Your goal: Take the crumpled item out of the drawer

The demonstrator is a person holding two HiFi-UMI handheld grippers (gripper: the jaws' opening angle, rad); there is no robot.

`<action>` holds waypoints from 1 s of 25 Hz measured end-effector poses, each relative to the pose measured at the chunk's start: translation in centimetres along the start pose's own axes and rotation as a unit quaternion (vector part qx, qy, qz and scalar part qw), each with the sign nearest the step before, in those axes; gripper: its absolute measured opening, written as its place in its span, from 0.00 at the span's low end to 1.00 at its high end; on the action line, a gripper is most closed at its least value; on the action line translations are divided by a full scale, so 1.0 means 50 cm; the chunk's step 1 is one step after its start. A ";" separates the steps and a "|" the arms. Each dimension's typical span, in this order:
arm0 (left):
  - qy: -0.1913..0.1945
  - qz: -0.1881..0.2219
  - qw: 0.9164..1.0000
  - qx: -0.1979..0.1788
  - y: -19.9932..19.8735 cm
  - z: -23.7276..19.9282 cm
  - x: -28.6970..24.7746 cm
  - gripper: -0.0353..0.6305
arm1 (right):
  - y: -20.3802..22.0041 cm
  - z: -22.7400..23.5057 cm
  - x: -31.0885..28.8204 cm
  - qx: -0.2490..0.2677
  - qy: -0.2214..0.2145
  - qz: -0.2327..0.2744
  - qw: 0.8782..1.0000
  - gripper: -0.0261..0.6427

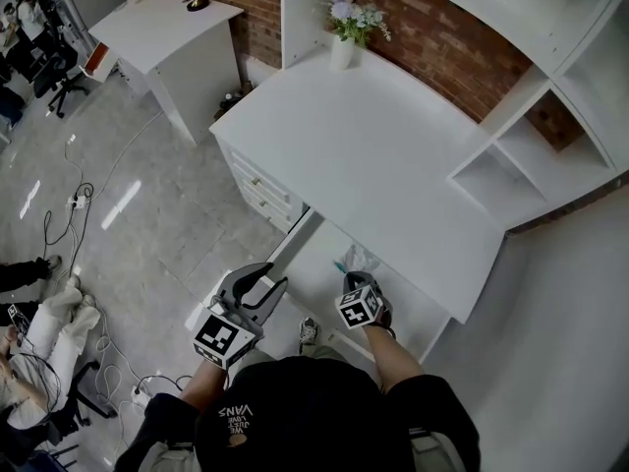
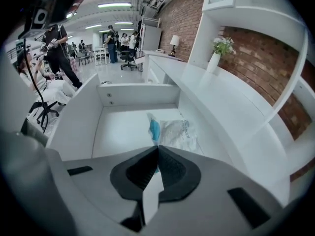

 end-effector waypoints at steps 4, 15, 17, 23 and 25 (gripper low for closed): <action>0.012 0.004 1.000 -0.004 -0.016 0.000 0.004 0.23 | -0.028 -0.015 0.036 -0.013 0.001 0.020 1.000 0.04; 0.030 0.020 0.999 -0.006 -0.050 -0.014 0.050 0.23 | -0.132 -0.058 0.157 -0.062 0.038 0.095 0.993 0.04; 0.035 0.023 0.999 -0.008 -0.056 -0.015 0.060 0.23 | -0.154 -0.064 0.182 -0.068 0.049 0.110 0.990 0.04; 0.045 0.032 0.998 -0.011 -0.066 -0.019 0.103 0.23 | -0.214 -0.086 0.263 -0.084 0.081 0.162 0.980 0.04; 0.049 0.036 0.998 -0.013 -0.073 -0.018 0.118 0.23 | -0.233 -0.090 0.295 -0.088 0.096 0.178 0.975 0.04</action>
Point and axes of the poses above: the fingertips, and each gripper's own axes: x backward along the fingers, z to its right, y out of its underside, the point moved 6 cm from there along x, backward along the fingers, and after that the axes turned 11 degrees about z, right-handed, at the moved point
